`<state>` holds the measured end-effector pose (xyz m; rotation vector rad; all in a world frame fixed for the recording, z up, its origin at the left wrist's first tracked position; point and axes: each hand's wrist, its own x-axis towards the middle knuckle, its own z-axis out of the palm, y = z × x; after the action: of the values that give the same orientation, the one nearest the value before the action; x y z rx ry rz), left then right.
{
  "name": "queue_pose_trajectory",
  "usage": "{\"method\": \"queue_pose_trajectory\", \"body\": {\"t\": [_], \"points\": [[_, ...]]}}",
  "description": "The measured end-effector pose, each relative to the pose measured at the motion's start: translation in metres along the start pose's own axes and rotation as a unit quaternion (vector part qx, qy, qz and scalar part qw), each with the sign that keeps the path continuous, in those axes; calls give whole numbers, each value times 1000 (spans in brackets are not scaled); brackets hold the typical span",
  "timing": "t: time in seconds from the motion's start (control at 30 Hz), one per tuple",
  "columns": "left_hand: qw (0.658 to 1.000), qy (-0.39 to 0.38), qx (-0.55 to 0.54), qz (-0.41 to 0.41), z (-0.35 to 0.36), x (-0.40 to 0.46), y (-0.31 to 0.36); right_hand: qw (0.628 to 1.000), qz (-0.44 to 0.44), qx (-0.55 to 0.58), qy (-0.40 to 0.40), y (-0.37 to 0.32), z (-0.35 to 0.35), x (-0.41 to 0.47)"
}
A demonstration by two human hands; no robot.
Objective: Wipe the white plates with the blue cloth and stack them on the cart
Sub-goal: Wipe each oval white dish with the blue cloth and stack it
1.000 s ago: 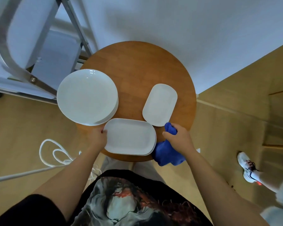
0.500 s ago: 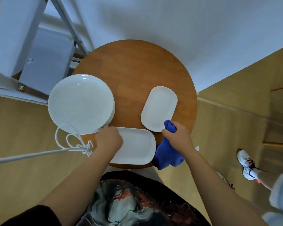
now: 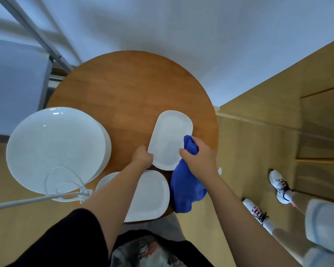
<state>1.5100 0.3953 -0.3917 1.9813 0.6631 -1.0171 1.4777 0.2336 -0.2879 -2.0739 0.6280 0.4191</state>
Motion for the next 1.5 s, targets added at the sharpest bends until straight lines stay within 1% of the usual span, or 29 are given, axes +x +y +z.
{"method": "queue_pose_trajectory", "body": {"t": [0.17,0.3,0.4,0.5,0.6,0.77,0.9,0.93,0.97,1.0,1.07,1.1,1.23,1.3,1.4,1.5], "points": [[999,26,-35,7,0,0,5,1000,-3,-13,23,1,-4,2],[996,73,-54,17,-5,-2,12,999,-5,-23,36,4,-6,-3],[989,79,-112,51,-7,-5,16,999,-4,-33,42,2,-10,-9],[979,74,-170,82,-12,-13,24,998,-30,-31,52,-7,-18,-17],[964,55,-239,105,-21,-28,35,996,-72,-16,54,-22,-30,-28],[932,-4,-343,118,-39,-70,57,989,-135,-22,60,-64,-43,-48],[914,-54,-367,164,-55,-105,69,979,-183,-60,61,-95,-31,-62],[905,-73,-379,177,-58,-112,71,976,-203,-64,48,-101,-25,-67],[893,-94,-399,187,-61,-119,72,971,-222,-84,23,-105,-18,-70],[882,-107,-417,191,-64,-127,74,962,-237,-133,-9,-108,-12,-73],[879,-108,-423,190,-73,-142,75,930,-232,-278,-62,-109,-3,-77],[880,-104,-423,191,-76,-148,75,918,-228,-320,-62,-109,-2,-80],[882,-65,-425,192,-86,-175,77,886,-272,-376,8,-109,2,-93],[885,-44,-413,212,-89,-186,78,886,-267,-375,46,-114,4,-95],[880,-21,-408,243,-90,-200,76,895,-246,-362,88,-125,2,-92],[873,7,-424,240,-95,-213,76,895,-247,-348,127,-133,-5,-90]]}}
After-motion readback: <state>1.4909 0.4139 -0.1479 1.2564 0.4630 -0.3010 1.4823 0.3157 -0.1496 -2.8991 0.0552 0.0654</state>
